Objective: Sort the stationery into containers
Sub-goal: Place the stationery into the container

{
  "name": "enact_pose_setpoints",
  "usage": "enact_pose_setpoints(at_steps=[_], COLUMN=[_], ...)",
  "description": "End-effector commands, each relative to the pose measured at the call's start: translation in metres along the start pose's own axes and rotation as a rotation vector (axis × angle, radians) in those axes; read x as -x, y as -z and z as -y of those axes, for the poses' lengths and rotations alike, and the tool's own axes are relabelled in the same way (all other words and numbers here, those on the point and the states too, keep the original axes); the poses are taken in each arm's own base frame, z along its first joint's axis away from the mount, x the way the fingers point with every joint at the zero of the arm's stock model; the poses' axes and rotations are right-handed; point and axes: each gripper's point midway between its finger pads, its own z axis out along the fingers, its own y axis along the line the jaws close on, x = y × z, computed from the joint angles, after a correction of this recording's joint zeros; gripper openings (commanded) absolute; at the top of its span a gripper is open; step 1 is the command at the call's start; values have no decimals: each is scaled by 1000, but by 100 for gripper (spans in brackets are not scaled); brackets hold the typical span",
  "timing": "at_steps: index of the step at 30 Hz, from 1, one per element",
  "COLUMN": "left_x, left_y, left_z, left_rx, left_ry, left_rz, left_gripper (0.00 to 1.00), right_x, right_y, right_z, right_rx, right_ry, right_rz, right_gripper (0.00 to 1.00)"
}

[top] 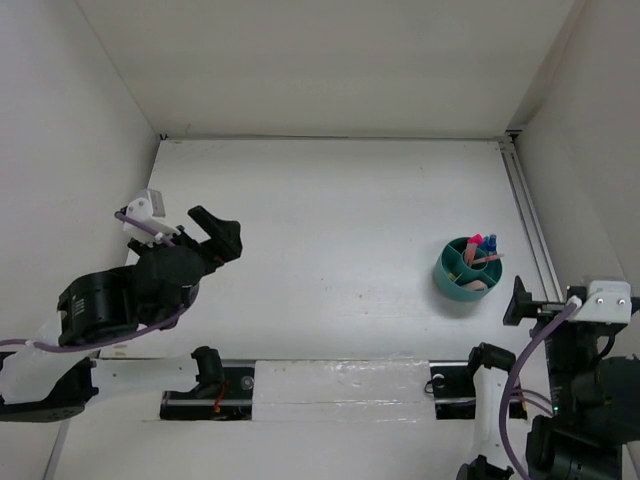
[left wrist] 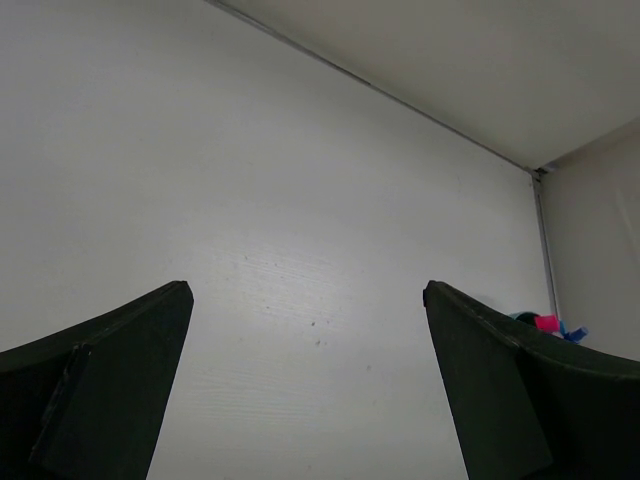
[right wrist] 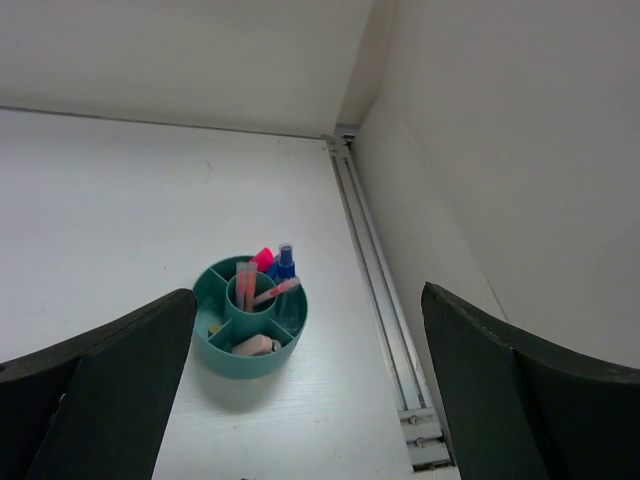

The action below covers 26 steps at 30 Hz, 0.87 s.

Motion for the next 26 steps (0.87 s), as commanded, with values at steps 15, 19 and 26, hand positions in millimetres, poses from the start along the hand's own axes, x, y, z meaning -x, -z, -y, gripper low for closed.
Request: enact_pose_setpoints(at_steps=[15, 19, 26], left_x=[17, 16, 16], left_y=[7, 4, 4], left_z=[-48, -45, -45], left_rx=[29, 41, 41], left_ry=[83, 65, 65], left_rz=[114, 118, 118], left_gripper=[100, 100, 100], right_x=[-11, -11, -11], right_y=[13, 10, 10], right_z=[-2, -1, -2], right_rx=[-9, -7, -7], right_ry=[16, 14, 5], right_rz=[-14, -22, -22], right_gripper=[100, 100, 100])
